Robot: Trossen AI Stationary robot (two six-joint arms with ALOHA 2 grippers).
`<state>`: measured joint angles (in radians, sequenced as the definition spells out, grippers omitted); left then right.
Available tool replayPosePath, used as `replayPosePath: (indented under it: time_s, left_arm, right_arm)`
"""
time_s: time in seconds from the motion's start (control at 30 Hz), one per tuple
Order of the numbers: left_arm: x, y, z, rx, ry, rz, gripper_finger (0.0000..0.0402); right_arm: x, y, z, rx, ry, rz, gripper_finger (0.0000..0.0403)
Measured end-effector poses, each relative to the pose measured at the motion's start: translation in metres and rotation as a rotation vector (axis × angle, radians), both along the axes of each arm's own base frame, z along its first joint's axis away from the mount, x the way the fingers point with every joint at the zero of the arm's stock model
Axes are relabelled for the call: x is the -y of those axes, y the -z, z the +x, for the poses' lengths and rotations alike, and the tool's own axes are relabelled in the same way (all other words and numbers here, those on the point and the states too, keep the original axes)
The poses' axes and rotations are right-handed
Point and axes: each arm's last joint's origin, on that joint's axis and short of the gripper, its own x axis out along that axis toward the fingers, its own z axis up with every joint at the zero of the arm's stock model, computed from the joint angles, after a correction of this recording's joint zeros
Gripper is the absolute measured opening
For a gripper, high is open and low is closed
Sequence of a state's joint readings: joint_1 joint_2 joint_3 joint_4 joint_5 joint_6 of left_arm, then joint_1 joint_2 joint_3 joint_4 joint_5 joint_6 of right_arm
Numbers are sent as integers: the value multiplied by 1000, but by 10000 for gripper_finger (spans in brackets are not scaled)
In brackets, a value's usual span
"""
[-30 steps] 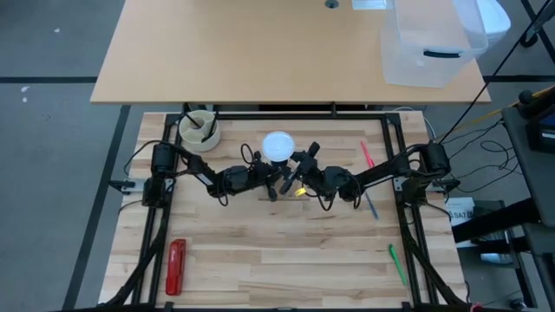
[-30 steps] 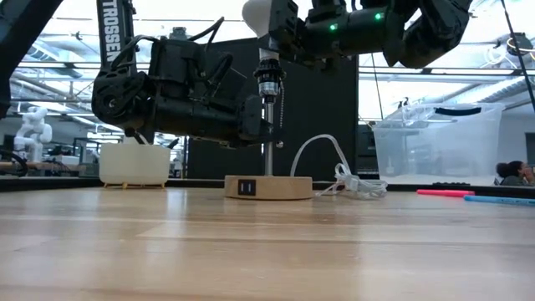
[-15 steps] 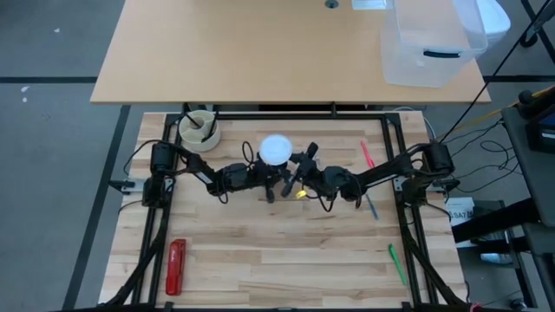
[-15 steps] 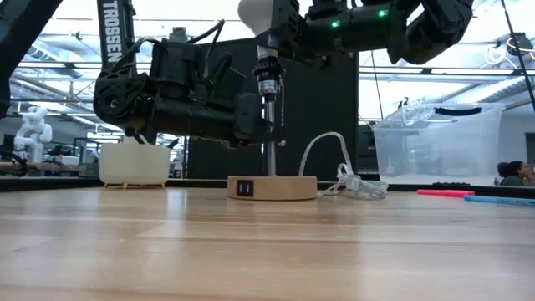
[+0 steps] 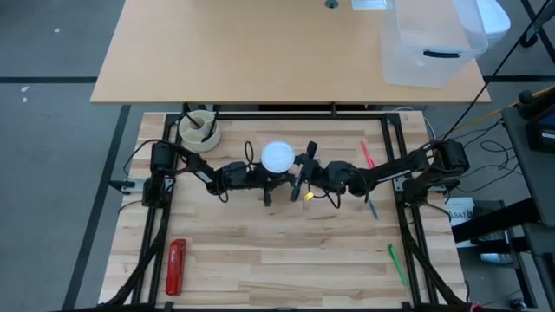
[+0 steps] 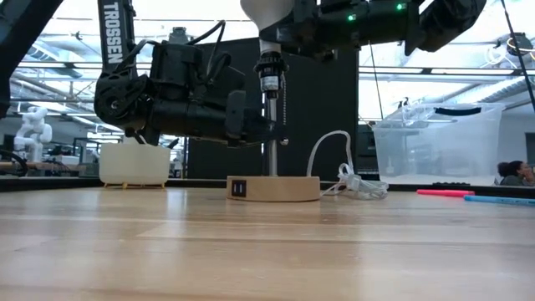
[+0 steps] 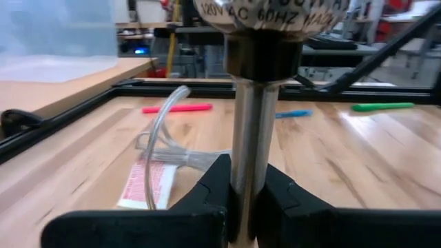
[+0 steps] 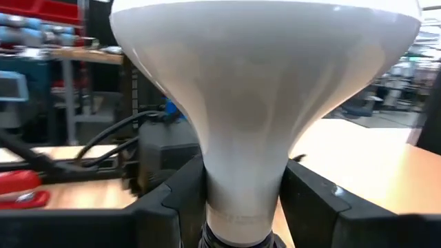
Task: Screw lightbulb
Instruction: Remove the lightbulb from the desk lamp
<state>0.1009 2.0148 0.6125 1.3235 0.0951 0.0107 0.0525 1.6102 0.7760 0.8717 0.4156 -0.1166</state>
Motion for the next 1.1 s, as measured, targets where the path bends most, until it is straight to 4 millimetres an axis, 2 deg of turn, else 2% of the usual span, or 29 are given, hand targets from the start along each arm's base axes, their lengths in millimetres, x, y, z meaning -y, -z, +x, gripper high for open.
replayPosePath:
  time_s: [0.43, 0.93, 1.1]
  left_arm:
    - [4, 0, -1, 3, 209, -26, 31]
    - [4, 1, -2, -6, 278, -59, 31]
    - [3, 1, -2, -15, 276, -72, 31]
  right_arm:
    - [16, -6, -5, -58, -211, -23, 158]
    - [35, -6, -6, -62, -380, -41, 161]
    - [35, -6, -6, -57, -374, -39, 183]
